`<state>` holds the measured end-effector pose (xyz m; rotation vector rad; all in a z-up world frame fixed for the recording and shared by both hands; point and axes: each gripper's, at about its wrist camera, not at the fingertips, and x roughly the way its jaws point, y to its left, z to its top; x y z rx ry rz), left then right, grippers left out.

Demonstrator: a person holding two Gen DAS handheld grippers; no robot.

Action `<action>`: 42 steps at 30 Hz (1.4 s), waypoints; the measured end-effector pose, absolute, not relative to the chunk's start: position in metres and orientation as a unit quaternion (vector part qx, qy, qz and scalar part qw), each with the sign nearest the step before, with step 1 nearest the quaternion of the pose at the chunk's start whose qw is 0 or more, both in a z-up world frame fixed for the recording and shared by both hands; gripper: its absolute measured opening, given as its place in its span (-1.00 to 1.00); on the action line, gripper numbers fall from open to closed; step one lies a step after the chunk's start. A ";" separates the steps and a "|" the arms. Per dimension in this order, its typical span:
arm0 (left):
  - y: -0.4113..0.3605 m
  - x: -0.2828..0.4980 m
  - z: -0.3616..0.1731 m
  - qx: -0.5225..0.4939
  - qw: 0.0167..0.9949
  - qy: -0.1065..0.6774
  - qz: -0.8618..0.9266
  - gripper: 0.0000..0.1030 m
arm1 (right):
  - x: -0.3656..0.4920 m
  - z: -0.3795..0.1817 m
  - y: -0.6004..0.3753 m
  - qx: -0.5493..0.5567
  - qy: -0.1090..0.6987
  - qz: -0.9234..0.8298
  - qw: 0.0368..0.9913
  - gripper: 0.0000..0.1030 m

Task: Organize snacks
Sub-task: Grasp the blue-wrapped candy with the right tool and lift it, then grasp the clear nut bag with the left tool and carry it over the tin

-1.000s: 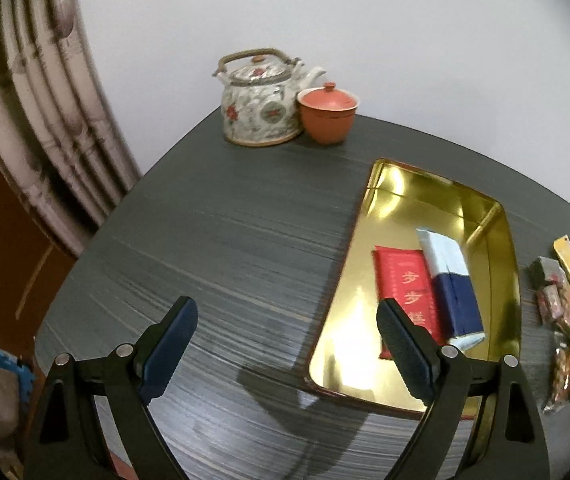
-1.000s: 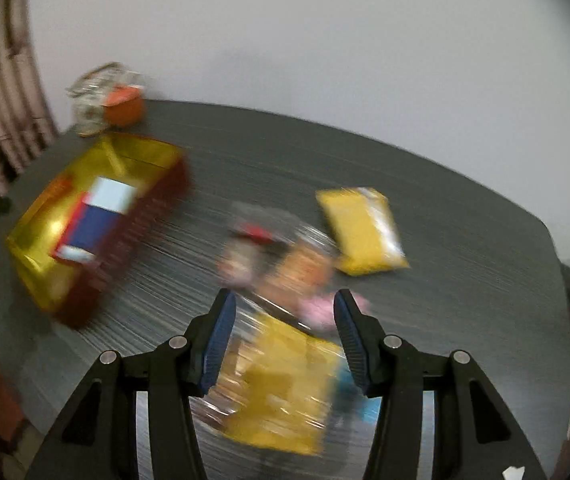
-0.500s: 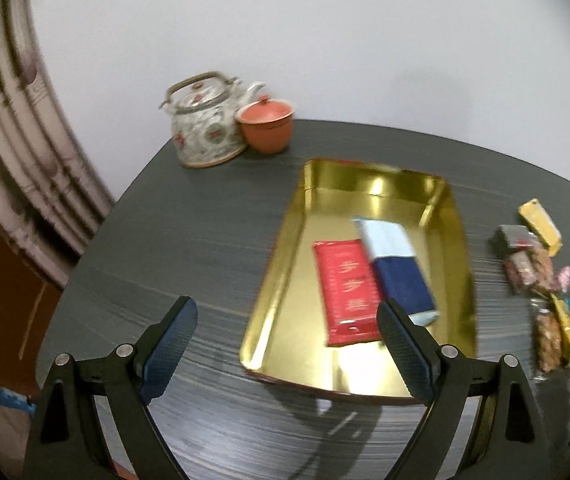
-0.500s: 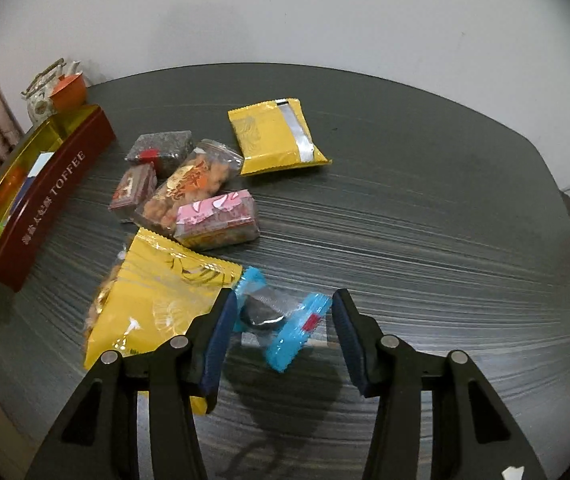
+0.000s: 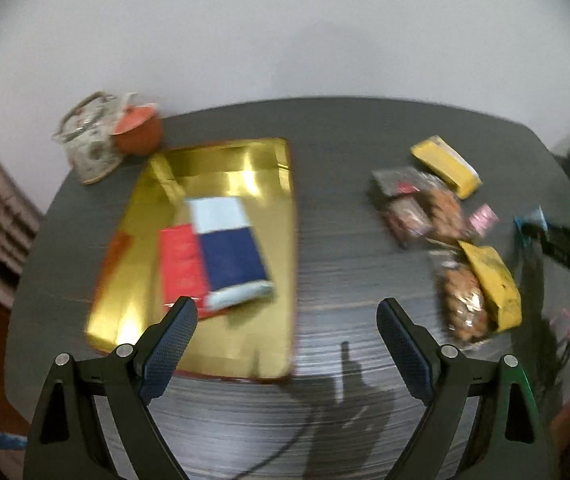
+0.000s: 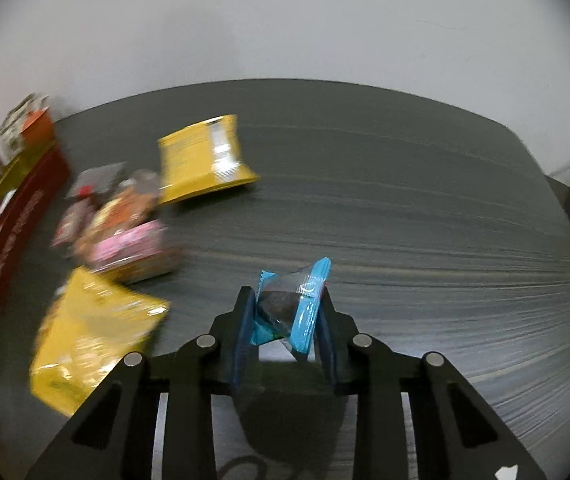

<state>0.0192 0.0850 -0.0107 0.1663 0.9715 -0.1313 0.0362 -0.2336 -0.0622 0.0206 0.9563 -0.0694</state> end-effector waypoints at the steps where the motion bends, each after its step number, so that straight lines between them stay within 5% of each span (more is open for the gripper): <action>1: 0.074 0.019 -0.015 0.086 0.876 0.470 -0.073 0.77 | 0.038 -0.063 -0.242 0.012 0.458 -0.044 0.888 -0.49; 35: -0.069 0.057 -0.092 0.087 0.810 0.567 -0.123 0.73 | 0.043 -0.070 -0.280 0.033 0.431 -0.071 0.899 -0.41; 38: -0.059 0.057 -0.088 0.082 0.815 0.561 -0.117 0.44 | 0.044 -0.070 -0.282 0.036 0.430 -0.070 0.899 -0.40; 40: -0.050 0.059 -0.085 0.076 0.820 0.556 -0.112 -0.05 | 0.044 -0.070 -0.282 0.035 0.430 -0.070 0.899 -0.40; 42: -0.045 0.063 -0.083 0.070 0.821 0.556 -0.106 -0.19 | 0.044 -0.070 -0.282 0.033 0.431 -0.071 0.899 -0.40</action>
